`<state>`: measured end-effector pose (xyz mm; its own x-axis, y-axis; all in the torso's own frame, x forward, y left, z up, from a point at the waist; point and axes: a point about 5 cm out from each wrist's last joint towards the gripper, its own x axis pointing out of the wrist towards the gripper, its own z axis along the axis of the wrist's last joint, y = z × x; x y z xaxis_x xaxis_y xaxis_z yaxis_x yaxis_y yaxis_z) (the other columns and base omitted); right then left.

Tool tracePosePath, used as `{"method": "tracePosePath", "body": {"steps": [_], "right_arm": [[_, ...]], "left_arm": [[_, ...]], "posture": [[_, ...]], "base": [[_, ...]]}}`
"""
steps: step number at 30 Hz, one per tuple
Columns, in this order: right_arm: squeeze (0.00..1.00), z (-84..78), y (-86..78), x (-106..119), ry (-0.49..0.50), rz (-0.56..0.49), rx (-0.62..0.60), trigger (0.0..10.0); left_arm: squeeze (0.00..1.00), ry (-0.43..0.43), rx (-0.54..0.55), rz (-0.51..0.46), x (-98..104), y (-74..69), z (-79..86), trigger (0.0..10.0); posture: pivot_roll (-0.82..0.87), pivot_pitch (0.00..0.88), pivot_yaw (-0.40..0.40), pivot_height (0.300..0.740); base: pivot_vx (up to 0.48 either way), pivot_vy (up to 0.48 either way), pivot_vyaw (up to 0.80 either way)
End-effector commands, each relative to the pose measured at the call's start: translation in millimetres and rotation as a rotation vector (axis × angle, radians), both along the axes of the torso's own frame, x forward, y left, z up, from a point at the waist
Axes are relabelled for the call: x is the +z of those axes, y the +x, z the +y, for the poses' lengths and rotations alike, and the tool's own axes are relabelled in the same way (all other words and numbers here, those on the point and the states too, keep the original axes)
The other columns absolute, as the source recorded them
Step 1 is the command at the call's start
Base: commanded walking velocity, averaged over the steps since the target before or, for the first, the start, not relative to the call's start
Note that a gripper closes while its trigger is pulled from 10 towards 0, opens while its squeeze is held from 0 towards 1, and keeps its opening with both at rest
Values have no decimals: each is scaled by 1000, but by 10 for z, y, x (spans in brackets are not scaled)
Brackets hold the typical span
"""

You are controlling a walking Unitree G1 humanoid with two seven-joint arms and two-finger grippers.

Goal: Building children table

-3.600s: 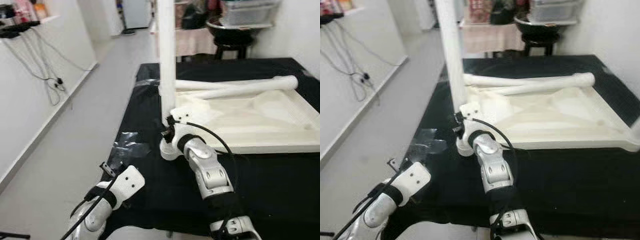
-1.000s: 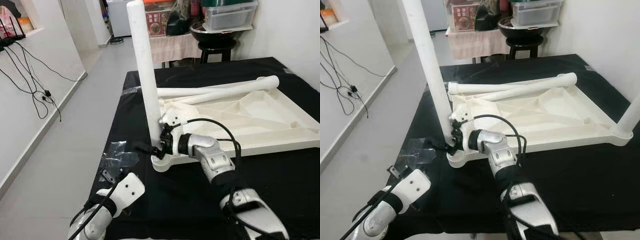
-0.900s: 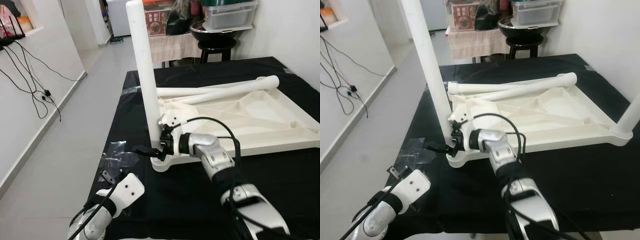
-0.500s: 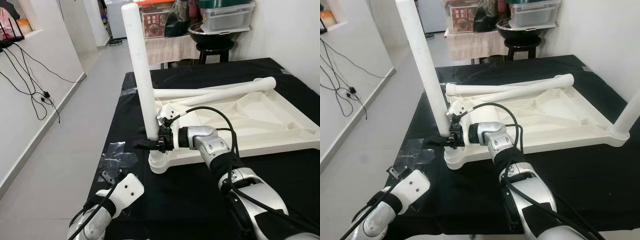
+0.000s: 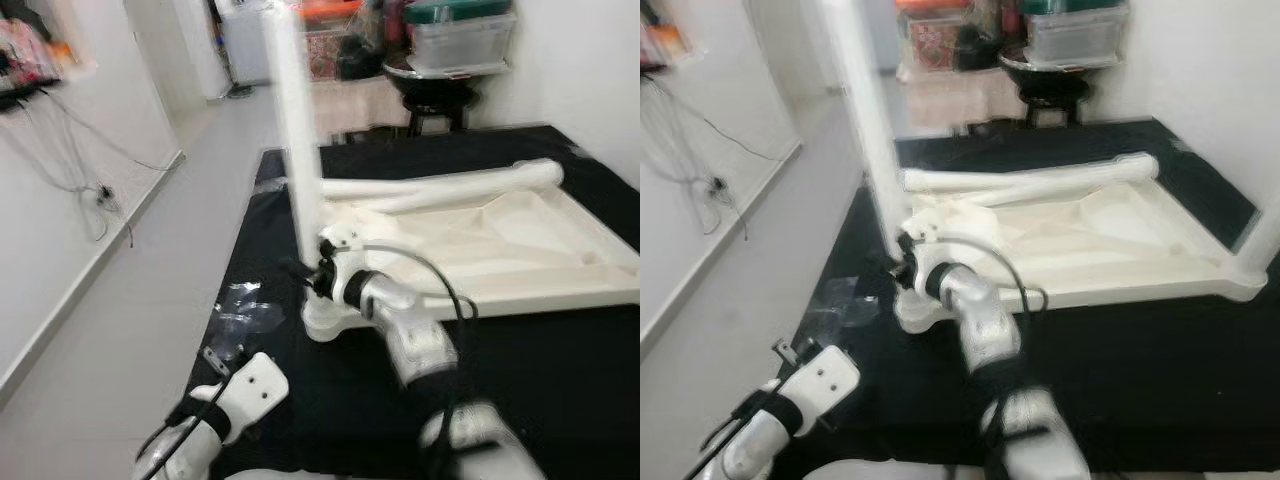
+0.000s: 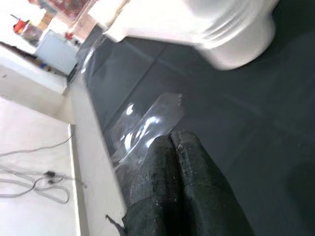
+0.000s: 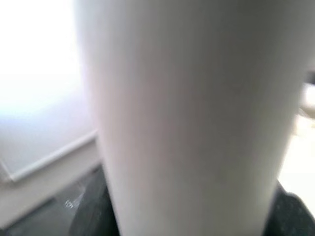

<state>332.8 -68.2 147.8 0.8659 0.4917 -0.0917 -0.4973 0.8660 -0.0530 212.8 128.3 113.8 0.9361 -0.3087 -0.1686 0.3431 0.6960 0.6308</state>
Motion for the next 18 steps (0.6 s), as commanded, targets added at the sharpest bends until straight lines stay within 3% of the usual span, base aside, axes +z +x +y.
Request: {"method": "tracePosePath", "body": {"steps": [1, 8, 9, 13, 14, 15, 18], "right_arm": [[0, -140, -158, -236, -12, 99, -170, 0], [0, -151, -105, -147, -52, 28, -184, 0], [8, -82, -56, -133, -63, 43, -146, 10000], [8, -38, -65, -126, -57, 63, -125, 10000], [925, -23, -74, -104, -29, 67, -122, 10000], [1000, -1, -63, -28, 14, 62, -95, 10000], [1000, 22, -48, 66, 61, 52, -58, 10000]], "left_arm": [[0, 22, 5, 1, 2, 8, 49, 10000], [0, 21, 5, 2, -7, 19, 46, 10000], [0, 21, 6, 4, -13, 28, 38, 10000], [0, 22, 6, 4, -15, 31, 34, 10000], [0, 21, 7, 4, -16, 33, 33, 10000], [0, 21, 7, 5, -19, 38, 31, 10000], [0, 21, 7, 6, -22, 49, 27, 10000]], "posture": [[-84, 13, 99, 740], [-78, 6, 87, 740], [-75, 2, 82, 740], [-75, 2, 82, 740], [-73, 1, 80, 740], [-74, 0, 75, 740], [-73, 0, 75, 740]], "base": [[0, 0, 0], [0, 0, 0], [0, 0, 0], [0, 0, 0], [0, 0, 0], [0, 0, 0], [0, 0, 0]]}}
